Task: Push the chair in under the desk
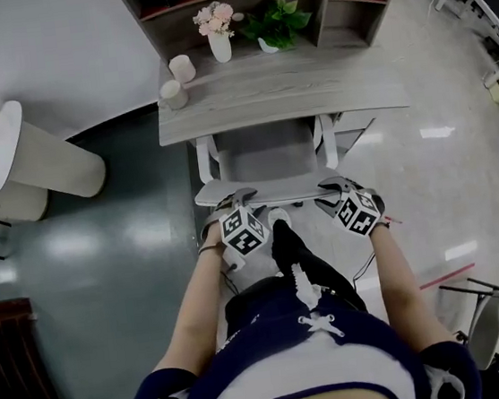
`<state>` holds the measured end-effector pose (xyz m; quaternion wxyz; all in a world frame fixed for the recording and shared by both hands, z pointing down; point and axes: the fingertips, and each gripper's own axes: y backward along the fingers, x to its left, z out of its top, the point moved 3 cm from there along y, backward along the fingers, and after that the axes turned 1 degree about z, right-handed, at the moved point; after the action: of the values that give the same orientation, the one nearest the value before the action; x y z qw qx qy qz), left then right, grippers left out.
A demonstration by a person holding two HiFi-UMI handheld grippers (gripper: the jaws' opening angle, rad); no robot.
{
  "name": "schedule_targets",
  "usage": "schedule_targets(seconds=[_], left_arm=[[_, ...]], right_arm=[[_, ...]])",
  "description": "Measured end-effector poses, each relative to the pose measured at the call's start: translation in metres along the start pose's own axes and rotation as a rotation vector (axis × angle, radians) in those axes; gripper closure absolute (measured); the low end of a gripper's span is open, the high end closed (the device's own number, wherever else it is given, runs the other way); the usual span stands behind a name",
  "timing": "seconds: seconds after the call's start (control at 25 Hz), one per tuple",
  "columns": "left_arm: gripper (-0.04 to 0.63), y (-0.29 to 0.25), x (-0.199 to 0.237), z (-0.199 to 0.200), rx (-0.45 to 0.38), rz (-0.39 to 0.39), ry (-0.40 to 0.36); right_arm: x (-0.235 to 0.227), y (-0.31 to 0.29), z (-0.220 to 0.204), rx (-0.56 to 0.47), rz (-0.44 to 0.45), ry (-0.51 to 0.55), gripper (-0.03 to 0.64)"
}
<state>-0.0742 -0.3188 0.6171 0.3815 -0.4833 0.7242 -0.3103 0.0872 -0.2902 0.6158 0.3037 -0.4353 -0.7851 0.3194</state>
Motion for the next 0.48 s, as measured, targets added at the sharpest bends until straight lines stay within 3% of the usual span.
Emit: schedule_targets(seconds=[0.48], left_arm=[[0.413, -0.009, 0.023, 0.006, 0.013, -0.005, 0.005]], right_arm=[[-0.025, -0.008, 0.004, -0.005, -0.027, 0.000, 0.479]])
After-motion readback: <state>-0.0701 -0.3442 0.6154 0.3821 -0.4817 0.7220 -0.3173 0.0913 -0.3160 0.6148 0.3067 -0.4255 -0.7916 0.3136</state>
